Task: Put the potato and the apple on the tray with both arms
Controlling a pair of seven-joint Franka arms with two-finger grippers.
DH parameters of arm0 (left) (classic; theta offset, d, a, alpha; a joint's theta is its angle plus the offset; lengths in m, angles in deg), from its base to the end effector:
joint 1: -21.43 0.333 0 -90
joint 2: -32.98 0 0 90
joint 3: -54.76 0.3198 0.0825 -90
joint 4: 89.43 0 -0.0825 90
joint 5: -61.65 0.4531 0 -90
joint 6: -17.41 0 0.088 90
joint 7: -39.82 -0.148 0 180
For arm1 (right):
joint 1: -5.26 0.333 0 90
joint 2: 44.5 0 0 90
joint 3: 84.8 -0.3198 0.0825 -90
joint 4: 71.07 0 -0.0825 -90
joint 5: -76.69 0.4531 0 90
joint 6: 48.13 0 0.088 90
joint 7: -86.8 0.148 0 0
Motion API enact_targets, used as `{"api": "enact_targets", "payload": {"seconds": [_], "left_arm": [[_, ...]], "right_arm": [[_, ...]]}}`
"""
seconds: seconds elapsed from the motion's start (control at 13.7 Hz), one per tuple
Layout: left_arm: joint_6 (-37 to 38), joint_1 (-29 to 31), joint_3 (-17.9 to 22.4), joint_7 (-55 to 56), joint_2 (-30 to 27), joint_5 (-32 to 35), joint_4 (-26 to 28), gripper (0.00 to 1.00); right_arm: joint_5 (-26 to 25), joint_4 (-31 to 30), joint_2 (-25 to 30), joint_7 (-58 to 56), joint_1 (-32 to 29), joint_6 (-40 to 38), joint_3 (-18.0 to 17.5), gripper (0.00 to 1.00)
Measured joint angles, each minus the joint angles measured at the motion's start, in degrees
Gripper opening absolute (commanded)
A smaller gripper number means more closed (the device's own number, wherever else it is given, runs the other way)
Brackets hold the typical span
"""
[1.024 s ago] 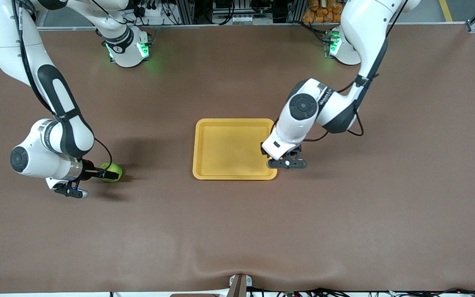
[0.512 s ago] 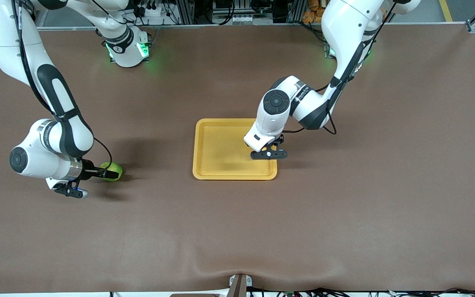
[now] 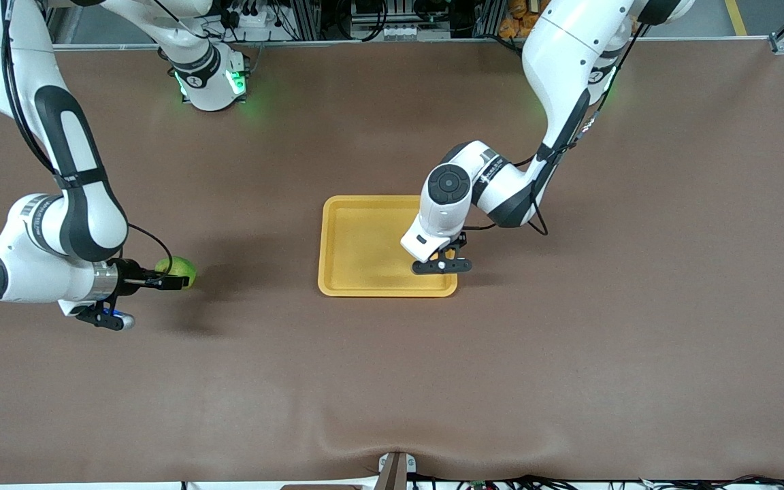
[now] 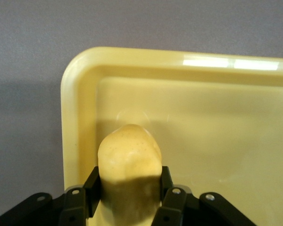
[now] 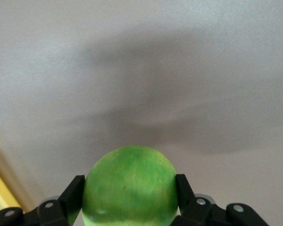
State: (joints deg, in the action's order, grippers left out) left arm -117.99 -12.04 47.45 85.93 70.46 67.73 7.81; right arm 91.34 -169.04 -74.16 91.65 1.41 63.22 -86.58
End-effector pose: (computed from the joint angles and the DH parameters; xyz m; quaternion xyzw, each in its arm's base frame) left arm 0.5586 -0.4713 0.1327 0.9997 0.0224 0.0061 0.0072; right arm 0.6849 0.0014 0.1953 -0.9752 0.1227 0.1434 0.1154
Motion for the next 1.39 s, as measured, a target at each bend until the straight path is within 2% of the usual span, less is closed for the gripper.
{"api": "enact_targets", "payload": {"seconds": [0.07,0.15,0.37,0.59,0.73,1.02,1.39], "left_arm": [[0.00,0.02,0.07,0.00,0.03,0.05,0.00,0.93],[0.02,0.05,0.13,0.01,0.05,0.06,-0.01,1.00],[0.02,0.17,0.20,0.09,0.04,0.06,-0.43,1.00],[3.42,2.08,0.37,0.23,-1.55,0.09,-2.81,1.00],[9.09,4.07,0.37,0.21,-4.15,0.10,-5.40,1.00],[17.17,6.32,0.33,0.19,-8.65,0.10,-9.70,1.00],[23.15,12.36,0.23,-4.54,-15.28,0.10,-10.41,1.00]], "right_arm": [[0.00,0.06,0.36,2.58,1.07,-0.84,-0.04,0.00],[0.00,0.06,0.61,5.56,2.42,-1.35,-0.08,0.00],[-0.02,0.06,0.87,14.66,7.06,-1.54,-0.85,0.00],[-0.23,0.08,0.88,22.48,7.93,-1.25,-4.59,0.00],[-1.29,0.26,0.89,27.94,7.89,-0.97,-7.85,0.00],[-8.58,0.55,0.88,42.21,7.92,0.52,-16.07,0.00],[-10.82,0.05,-0.55,52.60,8.11,5.54,-22.20,0.00]]}}
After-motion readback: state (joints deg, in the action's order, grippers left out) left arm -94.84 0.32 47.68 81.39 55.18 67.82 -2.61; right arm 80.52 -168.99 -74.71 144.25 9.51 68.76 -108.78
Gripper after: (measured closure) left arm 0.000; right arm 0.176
